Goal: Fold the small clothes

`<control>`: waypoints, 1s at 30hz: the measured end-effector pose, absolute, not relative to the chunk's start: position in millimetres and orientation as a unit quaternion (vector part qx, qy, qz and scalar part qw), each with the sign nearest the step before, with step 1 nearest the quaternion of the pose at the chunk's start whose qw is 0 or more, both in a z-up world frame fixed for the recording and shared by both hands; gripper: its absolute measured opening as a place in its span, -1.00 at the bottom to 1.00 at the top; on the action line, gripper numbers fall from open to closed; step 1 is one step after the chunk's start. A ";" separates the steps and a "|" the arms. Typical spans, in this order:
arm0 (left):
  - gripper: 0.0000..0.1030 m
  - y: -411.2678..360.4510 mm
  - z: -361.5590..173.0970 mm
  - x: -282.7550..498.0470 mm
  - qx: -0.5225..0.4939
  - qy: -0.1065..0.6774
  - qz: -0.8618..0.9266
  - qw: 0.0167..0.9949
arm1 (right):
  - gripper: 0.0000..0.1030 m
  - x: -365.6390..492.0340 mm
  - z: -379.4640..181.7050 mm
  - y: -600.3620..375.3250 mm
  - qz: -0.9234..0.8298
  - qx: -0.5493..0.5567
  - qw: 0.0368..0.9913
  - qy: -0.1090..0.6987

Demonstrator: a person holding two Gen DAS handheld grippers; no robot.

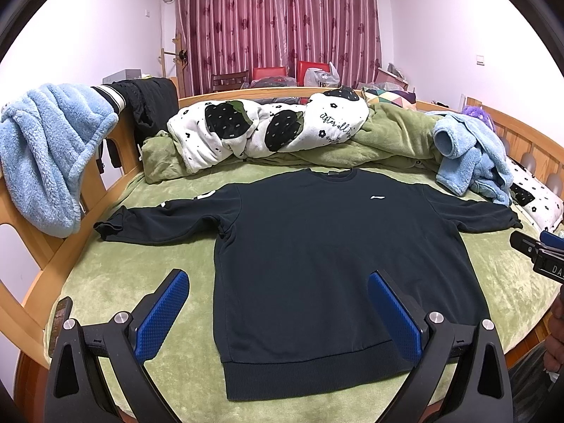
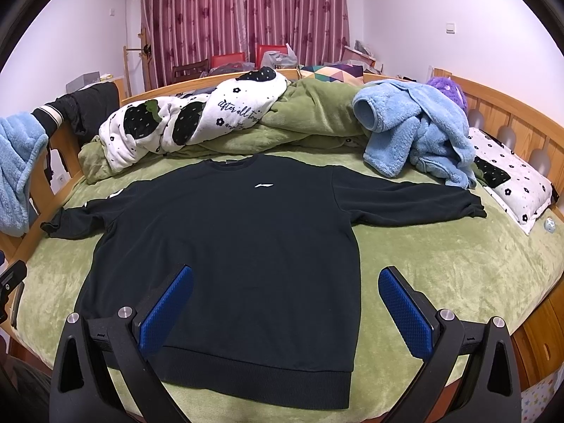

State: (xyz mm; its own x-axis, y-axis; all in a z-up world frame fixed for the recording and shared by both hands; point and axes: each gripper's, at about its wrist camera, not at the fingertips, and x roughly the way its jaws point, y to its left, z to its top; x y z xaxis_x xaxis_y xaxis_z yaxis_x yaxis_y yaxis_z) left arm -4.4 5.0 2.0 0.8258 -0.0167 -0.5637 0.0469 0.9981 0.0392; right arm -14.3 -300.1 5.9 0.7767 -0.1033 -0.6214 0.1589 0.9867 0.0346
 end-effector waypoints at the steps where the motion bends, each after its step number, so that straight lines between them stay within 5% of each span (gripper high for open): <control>1: 0.99 5.0 2.0 -4.3 0.026 0.295 -0.016 0.955 | 0.99 -14.4 6.1 -300.1 -0.070 0.042 0.942 0.327; 30: 1.00 41.0 8.4 24.8 0.061 0.296 0.055 0.952 | 0.99 15.9 14.3 -293.3 -0.029 0.035 0.943 0.330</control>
